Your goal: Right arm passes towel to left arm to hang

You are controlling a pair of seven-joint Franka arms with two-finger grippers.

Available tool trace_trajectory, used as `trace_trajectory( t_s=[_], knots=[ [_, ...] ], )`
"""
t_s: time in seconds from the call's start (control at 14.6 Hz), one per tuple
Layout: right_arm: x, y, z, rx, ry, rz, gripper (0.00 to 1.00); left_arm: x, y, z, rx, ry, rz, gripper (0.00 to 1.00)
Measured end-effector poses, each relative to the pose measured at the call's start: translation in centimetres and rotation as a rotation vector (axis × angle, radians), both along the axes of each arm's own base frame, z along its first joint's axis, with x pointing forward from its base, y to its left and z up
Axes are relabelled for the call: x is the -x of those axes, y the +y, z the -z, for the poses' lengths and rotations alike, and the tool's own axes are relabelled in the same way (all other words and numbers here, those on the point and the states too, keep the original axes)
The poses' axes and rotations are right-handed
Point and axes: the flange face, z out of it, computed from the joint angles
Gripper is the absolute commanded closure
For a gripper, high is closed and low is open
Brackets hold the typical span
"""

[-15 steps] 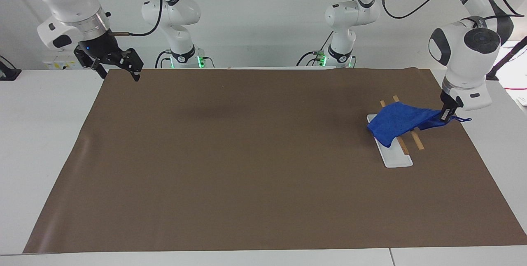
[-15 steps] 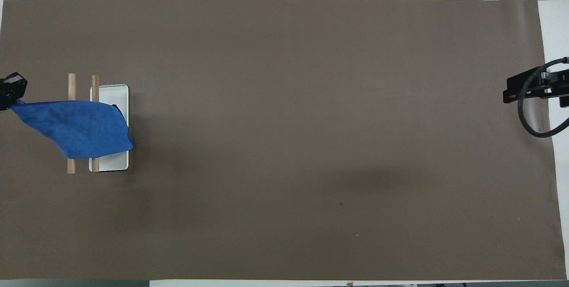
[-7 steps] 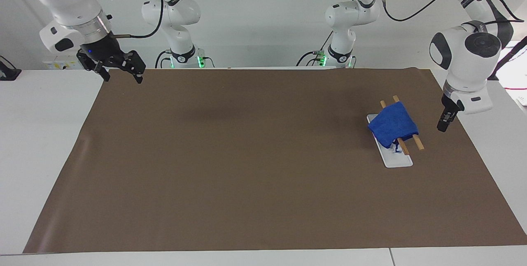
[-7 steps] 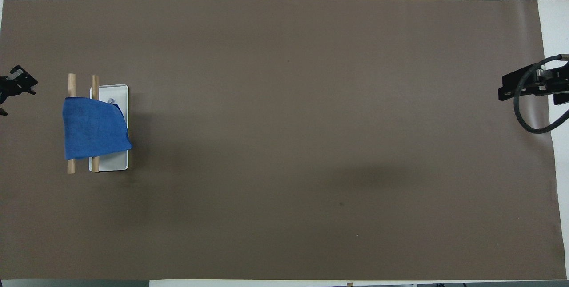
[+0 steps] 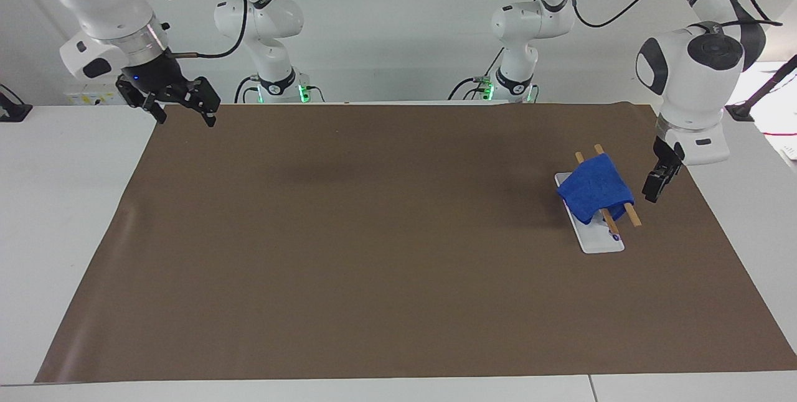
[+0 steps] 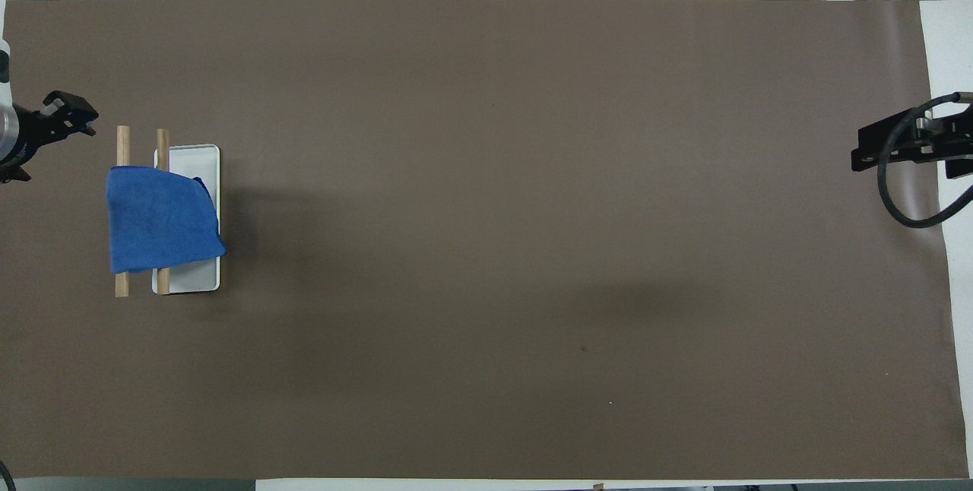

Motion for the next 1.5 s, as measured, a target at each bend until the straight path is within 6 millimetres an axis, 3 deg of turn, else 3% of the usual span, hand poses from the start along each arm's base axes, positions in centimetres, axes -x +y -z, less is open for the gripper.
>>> trace_trajectory(
  t_s=[0.34, 0.48, 0.68, 1.03, 1.3, 1.5],
  knots=[
    [-0.1, -0.2, 0.4, 0.022, -0.002, 0.000, 0.00, 0.6, -5.1, -4.9, 0.099, 0.037, 0.138, 0.00],
    [-0.1, 0.0, 0.5, 0.022, -0.001, -0.004, 0.00, 1.2, -6.0, -6.2, 0.151, 0.048, 0.219, 0.00],
    [-0.1, 1.0, 0.7, 0.030, 0.001, -0.023, 0.00, 2.4, -5.6, -7.9, 0.174, 0.090, 0.333, 0.00],
    [-0.1, 0.9, 0.7, 0.032, 0.001, -0.022, 0.00, 3.9, -4.0, -11.3, 0.175, 0.151, 0.410, 0.00],
    [-0.1, 0.9, 0.7, 0.032, 0.000, -0.022, 0.00, 4.9, -1.5, -11.9, 0.183, 0.216, 0.474, 0.00],
    [-0.1, 0.9, 0.7, 0.032, -0.001, -0.023, 0.00, 5.4, -0.7, -12.3, 0.187, 0.226, 0.482, 0.00]
  ],
)
